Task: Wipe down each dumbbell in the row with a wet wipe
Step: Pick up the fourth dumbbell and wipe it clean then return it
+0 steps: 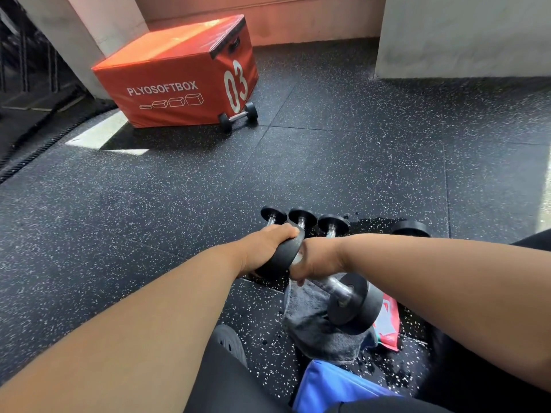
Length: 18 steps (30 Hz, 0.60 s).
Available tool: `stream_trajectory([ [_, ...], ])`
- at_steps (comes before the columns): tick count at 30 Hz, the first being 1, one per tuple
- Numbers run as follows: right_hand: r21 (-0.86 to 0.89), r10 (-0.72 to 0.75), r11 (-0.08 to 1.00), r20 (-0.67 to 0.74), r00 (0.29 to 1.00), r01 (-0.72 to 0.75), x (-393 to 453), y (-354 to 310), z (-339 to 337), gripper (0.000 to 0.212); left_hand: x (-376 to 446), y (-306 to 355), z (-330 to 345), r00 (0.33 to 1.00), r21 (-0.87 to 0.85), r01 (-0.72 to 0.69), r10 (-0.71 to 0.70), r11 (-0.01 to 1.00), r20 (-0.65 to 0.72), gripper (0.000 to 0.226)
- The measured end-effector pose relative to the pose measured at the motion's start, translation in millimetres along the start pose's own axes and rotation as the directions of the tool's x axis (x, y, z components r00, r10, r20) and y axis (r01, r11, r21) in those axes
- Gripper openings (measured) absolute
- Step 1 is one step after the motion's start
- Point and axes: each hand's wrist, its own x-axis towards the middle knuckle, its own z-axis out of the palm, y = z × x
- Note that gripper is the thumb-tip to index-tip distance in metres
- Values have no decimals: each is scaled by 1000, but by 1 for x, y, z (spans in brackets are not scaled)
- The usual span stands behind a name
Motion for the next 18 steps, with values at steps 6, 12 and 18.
stream_trajectory([
  [6,-140,76,988,99,992,-62,-7,16,-2,22,-4,0,-1,1000,10,-16,16,1000,17,43],
  [12,-210,110,974,91,990,-89,-17,18,-5,39,-7,0,1,1000,26,0,-1,1000,15,68],
  [18,-470,80,869,-178,981,-156,-26,5,14,44,-10,1,1,999,0,25,-25,1000,20,71],
])
